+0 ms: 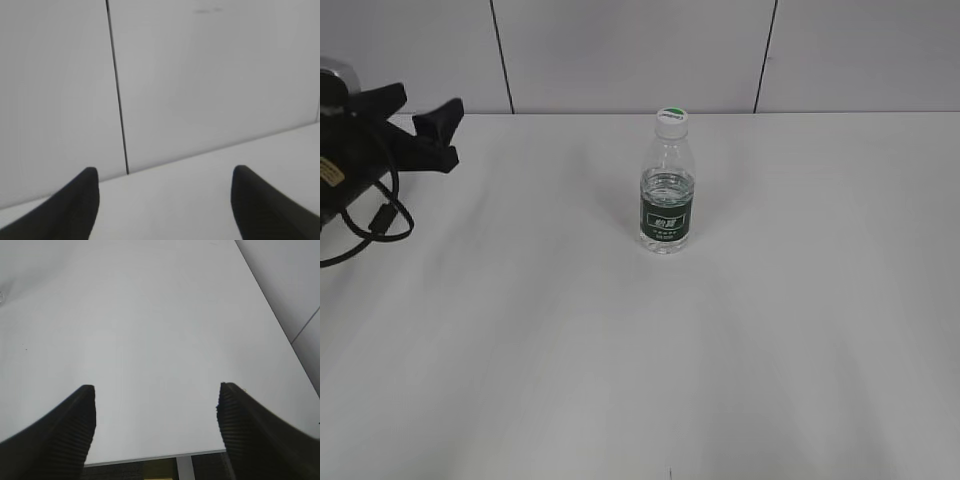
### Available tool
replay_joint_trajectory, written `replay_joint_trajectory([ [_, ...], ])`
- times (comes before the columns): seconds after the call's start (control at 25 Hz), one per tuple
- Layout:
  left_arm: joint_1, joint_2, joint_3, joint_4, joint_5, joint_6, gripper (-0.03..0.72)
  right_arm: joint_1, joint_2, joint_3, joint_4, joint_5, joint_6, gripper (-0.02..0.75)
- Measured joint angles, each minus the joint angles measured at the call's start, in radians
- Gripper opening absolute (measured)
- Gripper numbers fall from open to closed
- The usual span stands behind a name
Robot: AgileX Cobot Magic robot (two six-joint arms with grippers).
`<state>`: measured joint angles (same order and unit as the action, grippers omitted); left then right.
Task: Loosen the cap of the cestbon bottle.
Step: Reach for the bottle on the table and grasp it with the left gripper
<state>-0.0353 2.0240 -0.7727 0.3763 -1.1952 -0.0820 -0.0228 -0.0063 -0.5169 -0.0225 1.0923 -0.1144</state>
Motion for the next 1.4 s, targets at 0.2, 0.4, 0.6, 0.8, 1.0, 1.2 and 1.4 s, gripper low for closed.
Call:
replay_joint_trajectory([
  [0.2,0.019,0.047,0.004,0.154,-0.003,-0.013,0.496,0.0,0.0,0.0,0.0,0.0,0.0,0.58],
  [0.4,0.027,0.05,0.004,0.375,-0.007,-0.06,0.496,0.0,0.0,0.0,0.0,0.0,0.0,0.58],
  [0.6,0.027,0.05,0.004,0.543,-0.007,-0.146,0.496,0.0,0.0,0.0,0.0,0.0,0.0,0.58],
  [0.8,0.019,0.05,0.004,0.576,-0.007,-0.172,0.496,0.0,0.0,0.0,0.0,0.0,0.0,0.58],
  [1.0,-0.004,0.05,0.004,0.571,-0.007,-0.174,0.496,0.0,0.0,0.0,0.0,0.0,0.0,0.58],
  [1.2,-0.051,0.05,0.004,0.563,-0.007,-0.175,0.496,0.0,0.0,0.0,0.0,0.0,0.0,0.58],
  [1.4,-0.113,0.05,0.004,0.535,-0.007,-0.175,0.496,0.0,0.0,0.0,0.0,0.0,0.0,0.58],
])
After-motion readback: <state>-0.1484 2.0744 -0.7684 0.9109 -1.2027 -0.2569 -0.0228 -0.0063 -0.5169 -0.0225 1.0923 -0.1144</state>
